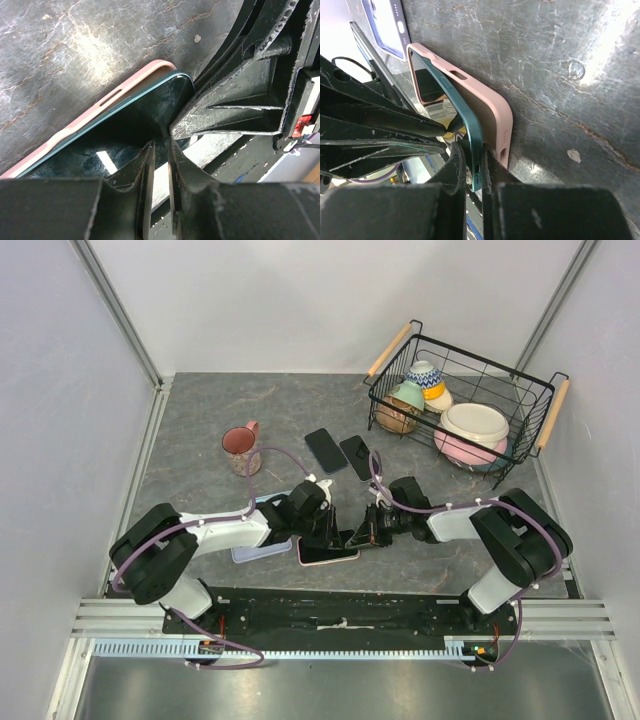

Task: Put the phone into the phone case

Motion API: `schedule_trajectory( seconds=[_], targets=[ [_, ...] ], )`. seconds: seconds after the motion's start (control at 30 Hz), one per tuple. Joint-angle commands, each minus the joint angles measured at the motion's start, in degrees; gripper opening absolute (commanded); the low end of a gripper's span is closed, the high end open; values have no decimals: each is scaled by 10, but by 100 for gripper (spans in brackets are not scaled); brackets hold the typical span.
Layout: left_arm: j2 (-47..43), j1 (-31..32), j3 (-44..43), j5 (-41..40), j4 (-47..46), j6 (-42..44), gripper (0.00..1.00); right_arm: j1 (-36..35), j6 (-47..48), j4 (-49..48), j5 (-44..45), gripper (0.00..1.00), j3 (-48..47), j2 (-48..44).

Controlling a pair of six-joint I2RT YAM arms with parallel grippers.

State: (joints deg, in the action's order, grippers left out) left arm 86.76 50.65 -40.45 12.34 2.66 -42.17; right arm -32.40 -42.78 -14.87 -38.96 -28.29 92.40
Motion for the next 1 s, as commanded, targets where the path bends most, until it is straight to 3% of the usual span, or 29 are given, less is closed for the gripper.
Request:
schedule_trajectory(
  seconds=[0.0, 0.27, 0.5, 0.97],
  targets=[
    [20, 4, -13, -34, 23, -14, 23, -26, 76, 136, 150, 11, 14, 47],
    [31, 3, -16, -46, 53, -13, 18, -47, 89, 193, 208, 22, -8, 40],
    [50, 3, -32, -41, 90, -4, 14, -89, 95, 261, 271, 42, -46, 23],
    [72, 4, -65, -44, 161, 26, 8, -100, 114, 296, 311, 54, -51, 42]
  ],
)
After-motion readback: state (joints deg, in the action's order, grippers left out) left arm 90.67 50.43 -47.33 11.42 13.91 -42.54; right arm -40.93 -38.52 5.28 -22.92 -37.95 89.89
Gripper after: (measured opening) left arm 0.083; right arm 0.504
